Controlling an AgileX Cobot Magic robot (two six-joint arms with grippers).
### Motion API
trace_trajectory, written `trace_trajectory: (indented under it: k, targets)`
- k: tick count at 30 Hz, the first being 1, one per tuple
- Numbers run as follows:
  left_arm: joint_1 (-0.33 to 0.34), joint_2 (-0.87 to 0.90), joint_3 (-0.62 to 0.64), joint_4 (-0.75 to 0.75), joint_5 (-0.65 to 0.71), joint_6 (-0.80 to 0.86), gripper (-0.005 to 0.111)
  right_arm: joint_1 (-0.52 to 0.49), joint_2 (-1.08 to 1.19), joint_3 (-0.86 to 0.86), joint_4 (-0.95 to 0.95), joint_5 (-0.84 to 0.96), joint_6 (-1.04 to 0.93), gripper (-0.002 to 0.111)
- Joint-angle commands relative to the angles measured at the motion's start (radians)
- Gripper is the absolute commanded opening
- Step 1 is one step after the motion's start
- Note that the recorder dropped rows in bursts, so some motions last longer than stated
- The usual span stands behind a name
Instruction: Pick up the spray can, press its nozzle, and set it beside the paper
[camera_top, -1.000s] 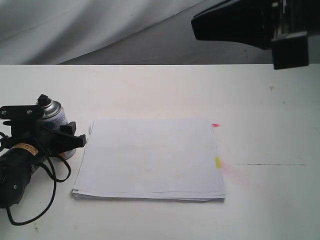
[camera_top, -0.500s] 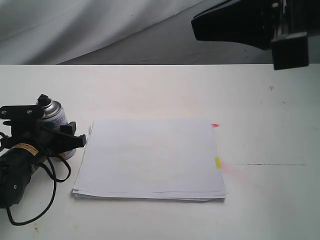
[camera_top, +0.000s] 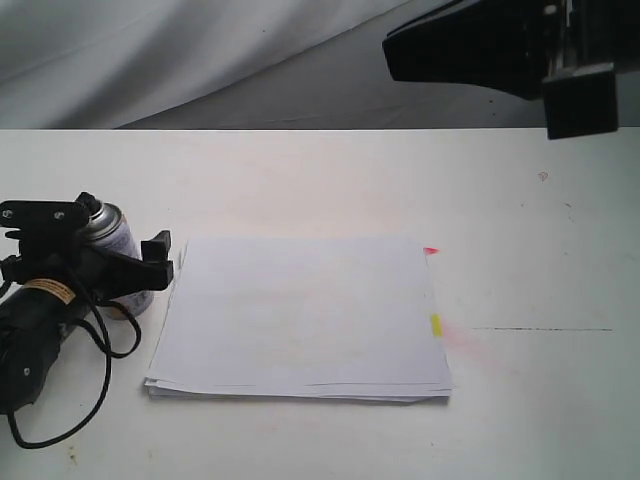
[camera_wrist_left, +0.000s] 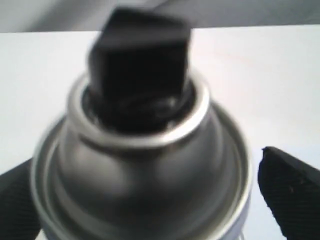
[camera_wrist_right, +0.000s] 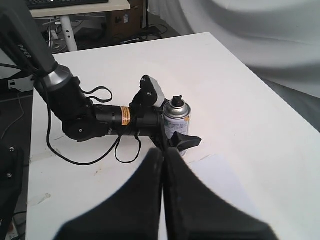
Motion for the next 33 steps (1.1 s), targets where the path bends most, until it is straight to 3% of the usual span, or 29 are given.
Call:
trace_trajectory:
  k: [1,5,10,14,22,30,33]
  targets:
    - [0.002,-0.136,0.019,0.003,0.010,0.009,0.104,0.002,-0.039,0.006,0.000,-0.002,0.007,0.000]
    - [0.002,-0.343,0.067,0.003,0.080,0.009,0.104,0.002,-0.113,0.006,0.000,-0.015,0.014,0.000]
    - [0.002,-0.687,0.102,0.026,0.308,0.009,0.104,0.002,-0.215,0.006,-0.016,-0.017,0.082,0.000]
    - [-0.002,-0.993,0.102,0.059,0.517,-0.021,0.104,0.002,-0.314,0.006,-0.140,-0.017,0.217,0.000]
    - [-0.066,-1.533,0.102,0.055,0.792,-0.089,0.104,0.002,-0.582,0.006,-0.397,0.022,0.489,0.000]
    - [-0.066,-1.803,0.102,0.051,1.012,-0.103,0.104,0.002,-0.853,0.006,-0.551,0.095,0.689,0.000]
    - [-0.066,-1.854,0.102,0.015,1.076,-0.104,0.098,0.002,-0.918,0.006,-0.652,0.146,0.786,0.000]
